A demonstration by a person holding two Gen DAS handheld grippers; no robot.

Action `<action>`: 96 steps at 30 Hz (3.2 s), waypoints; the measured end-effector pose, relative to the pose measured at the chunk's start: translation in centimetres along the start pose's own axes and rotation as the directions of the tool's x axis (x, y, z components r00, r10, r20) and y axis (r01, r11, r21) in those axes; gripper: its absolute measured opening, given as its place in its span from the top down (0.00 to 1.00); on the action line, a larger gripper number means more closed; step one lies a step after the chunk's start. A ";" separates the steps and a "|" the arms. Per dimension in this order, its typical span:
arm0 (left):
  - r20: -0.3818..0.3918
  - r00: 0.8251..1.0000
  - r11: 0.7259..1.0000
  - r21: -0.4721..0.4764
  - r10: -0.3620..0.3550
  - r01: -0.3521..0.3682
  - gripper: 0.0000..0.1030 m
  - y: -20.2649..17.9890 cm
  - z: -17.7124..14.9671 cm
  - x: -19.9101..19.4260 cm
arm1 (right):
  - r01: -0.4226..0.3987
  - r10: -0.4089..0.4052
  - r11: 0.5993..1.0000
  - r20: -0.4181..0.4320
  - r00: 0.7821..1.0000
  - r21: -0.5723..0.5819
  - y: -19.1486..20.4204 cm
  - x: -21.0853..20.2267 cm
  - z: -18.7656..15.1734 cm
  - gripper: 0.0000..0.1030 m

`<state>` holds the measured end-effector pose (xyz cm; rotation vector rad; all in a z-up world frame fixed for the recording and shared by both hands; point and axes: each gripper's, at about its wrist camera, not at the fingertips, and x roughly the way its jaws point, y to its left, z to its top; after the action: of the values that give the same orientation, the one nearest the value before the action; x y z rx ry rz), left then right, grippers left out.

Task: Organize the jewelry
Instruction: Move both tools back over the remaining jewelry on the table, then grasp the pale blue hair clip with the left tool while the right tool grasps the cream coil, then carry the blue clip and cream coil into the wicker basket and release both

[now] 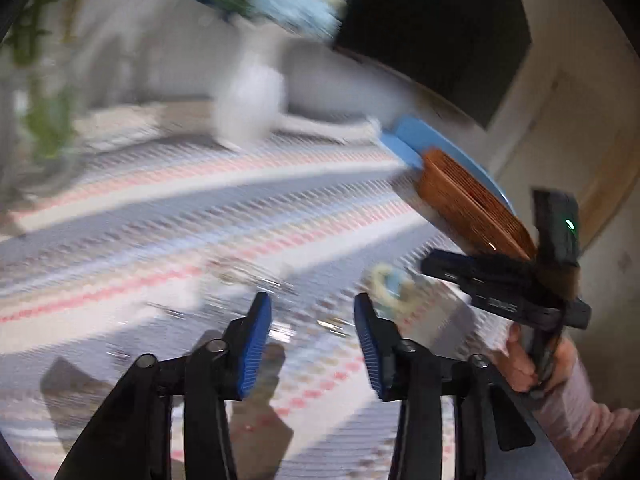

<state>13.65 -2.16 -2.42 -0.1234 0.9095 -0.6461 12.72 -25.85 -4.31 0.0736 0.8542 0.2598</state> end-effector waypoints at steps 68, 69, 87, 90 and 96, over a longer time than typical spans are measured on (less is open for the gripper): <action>0.020 0.996 0.969 0.234 -0.089 0.082 0.91 -12.1 5.5 4.2 | 0.129 -0.129 0.992 0.028 0.991 0.001 -3.5 -5.4 -1.3 0.88; 0.025 0.993 0.965 0.242 -0.112 0.103 0.91 -13.2 6.1 4.6 | 0.136 -0.136 0.991 0.048 0.990 0.015 -4.2 -6.5 -1.2 0.88; -0.146 0.947 0.882 0.345 -0.287 0.321 0.91 -29.9 8.9 17.9 | 0.393 -0.402 0.874 -0.028 0.915 0.286 -24.7 -13.7 -2.0 0.88; -0.186 0.944 0.886 0.336 -0.271 0.320 0.91 -31.1 8.3 20.1 | 0.380 -0.381 0.873 -0.056 0.923 0.306 -26.3 -13.2 -2.5 0.88; -0.251 0.944 0.907 0.307 -0.217 0.290 0.91 -31.0 7.5 23.4 | 0.397 -0.395 0.868 -0.071 0.916 0.299 -26.9 -12.5 -3.1 0.88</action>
<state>15.15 -41.66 -2.75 0.1428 0.9805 -1.0684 7.80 -55.15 -1.64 0.1854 0.8915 -0.2641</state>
